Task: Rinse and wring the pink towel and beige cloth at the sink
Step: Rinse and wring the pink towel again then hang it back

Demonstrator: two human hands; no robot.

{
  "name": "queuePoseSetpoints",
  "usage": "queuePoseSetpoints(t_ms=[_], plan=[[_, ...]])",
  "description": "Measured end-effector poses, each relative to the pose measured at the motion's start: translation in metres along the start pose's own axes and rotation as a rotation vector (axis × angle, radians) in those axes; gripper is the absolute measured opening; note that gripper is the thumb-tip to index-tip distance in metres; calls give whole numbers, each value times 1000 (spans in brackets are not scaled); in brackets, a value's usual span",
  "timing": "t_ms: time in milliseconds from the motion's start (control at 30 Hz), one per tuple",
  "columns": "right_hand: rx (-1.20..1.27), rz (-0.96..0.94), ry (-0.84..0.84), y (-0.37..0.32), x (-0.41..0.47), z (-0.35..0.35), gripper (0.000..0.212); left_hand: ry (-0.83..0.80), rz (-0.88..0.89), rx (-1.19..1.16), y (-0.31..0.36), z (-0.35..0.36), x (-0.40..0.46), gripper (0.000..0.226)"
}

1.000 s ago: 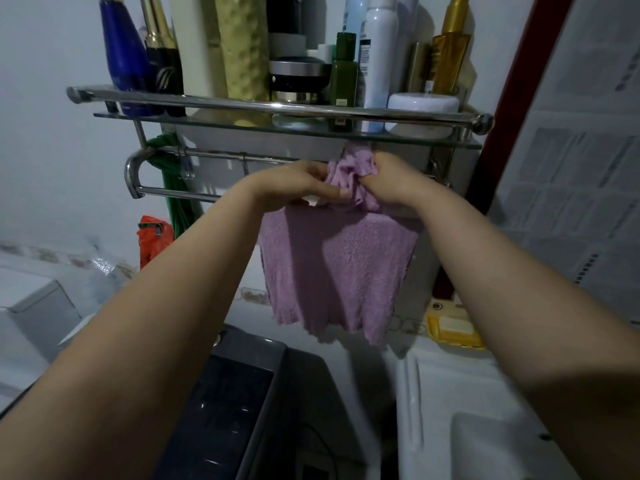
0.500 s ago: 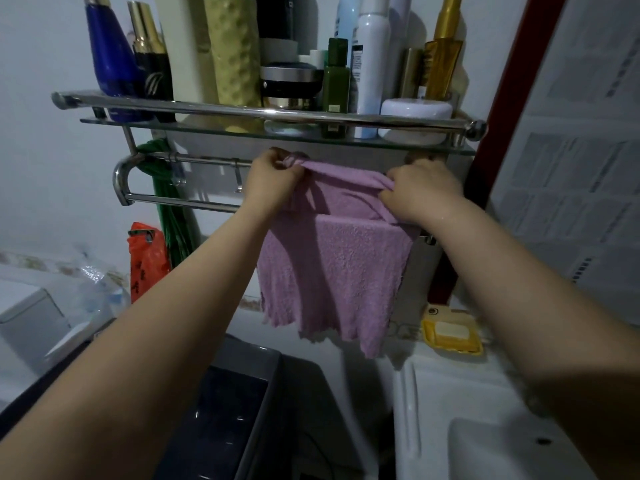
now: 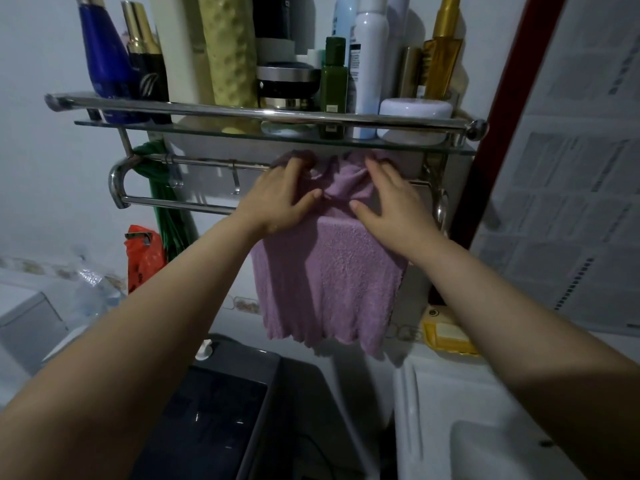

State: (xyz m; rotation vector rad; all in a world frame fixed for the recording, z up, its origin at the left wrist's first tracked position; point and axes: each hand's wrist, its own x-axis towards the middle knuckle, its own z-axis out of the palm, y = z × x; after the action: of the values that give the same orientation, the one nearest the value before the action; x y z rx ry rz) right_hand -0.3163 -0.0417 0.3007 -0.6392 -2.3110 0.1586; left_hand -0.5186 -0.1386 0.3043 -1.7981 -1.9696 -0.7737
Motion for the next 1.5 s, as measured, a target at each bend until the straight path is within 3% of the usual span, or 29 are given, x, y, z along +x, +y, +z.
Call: queuePoseSetpoints(t_ms=[67,133,233,300,333,433,533,667,733,833,900,1000,1167,1233,1333,1400,1500], plan=[[-255,53,-81,9,12,6,68,-22,-58,68,-4,6,7,63],[-370,227,-133,13,34,8,59,-23,-155,124,-5,9,18,60],[-380,482,-126,11,69,7,48,23,-345,128,-11,5,35,44],[-346,558,-151,7,84,3,38,48,-452,117,-18,-1,44,35],[-325,572,-175,7,87,3,39,59,-492,114,-21,-4,46,33],[-227,624,-220,6,87,3,68,38,-513,159,-29,-8,46,37],[-163,588,-135,3,78,2,66,3,-414,201,-34,-9,41,33],[-448,261,115,-8,45,5,41,145,-451,57,-45,-11,34,29],[-428,299,39,-13,37,9,49,225,-502,37,-48,-11,29,29],[-4,527,-170,-13,44,9,46,296,-606,24,-49,-14,26,30],[314,587,-50,-11,48,9,29,261,-628,56,-53,-14,26,28],[575,603,160,-11,42,10,9,253,-623,35,-58,-16,25,24],[1077,810,319,-6,42,3,15,229,-645,88,-57,-14,29,29],[1172,837,434,-4,44,-1,17,251,-681,99,-55,-12,30,30],[1121,826,572,-8,44,2,36,265,-738,127,-57,-13,29,30],[940,783,602,-7,40,5,39,253,-766,99,-64,-15,28,29],[530,645,406,0,37,0,27,218,-812,-72,-70,-19,27,37]])
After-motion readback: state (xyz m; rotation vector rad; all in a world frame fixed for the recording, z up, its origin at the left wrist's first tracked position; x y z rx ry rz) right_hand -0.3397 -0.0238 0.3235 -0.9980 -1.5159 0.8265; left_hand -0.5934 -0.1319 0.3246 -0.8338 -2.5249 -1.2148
